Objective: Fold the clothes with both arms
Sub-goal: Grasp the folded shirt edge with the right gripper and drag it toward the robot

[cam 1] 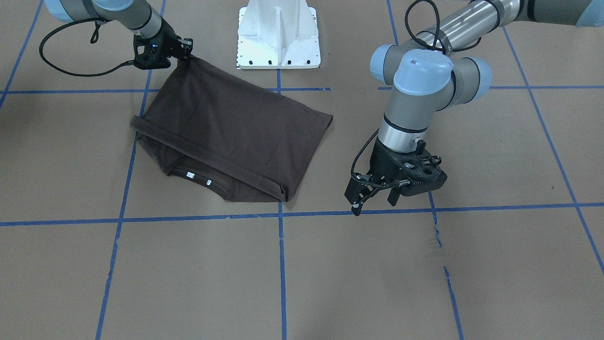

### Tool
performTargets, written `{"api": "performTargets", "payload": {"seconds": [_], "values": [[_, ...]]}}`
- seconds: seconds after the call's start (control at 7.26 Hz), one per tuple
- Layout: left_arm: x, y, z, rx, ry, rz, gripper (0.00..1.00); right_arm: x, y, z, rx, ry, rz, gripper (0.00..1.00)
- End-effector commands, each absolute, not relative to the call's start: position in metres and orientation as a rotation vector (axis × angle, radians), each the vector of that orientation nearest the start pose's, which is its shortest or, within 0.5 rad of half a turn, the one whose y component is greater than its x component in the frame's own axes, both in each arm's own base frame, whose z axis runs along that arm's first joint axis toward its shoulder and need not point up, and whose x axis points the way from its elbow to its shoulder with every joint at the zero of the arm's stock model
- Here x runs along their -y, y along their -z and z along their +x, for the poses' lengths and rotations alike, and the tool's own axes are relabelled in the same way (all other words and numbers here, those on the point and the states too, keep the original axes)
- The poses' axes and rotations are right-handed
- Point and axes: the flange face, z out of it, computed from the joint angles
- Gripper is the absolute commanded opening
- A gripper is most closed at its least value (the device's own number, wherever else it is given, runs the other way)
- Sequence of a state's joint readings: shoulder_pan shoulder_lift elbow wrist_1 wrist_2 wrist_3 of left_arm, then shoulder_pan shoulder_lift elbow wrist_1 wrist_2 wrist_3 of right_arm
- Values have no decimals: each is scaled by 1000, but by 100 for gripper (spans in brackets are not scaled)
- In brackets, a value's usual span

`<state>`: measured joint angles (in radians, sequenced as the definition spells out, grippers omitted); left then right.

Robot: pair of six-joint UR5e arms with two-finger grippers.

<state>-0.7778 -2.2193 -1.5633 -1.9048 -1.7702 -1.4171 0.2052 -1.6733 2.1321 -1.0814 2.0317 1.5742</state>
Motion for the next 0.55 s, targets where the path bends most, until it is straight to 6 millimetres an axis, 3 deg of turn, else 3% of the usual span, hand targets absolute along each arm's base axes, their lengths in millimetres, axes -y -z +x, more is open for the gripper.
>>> {"api": "performTargets", "payload": {"seconds": [0.0,0.14,0.28,0.41], "values": [[535,-236,451,-990,471,215,100,180,-354,-406,1028,-30,-232,100],[487,-241,466,-1006,456,155,100,211,-327,-407,1097,-91,-154,100],[436,-255,480,-1010,478,70,100,250,-307,-393,1146,-161,-92,100],[394,-268,497,-1004,518,-18,96,276,-290,-383,1185,-208,-46,100]]}}
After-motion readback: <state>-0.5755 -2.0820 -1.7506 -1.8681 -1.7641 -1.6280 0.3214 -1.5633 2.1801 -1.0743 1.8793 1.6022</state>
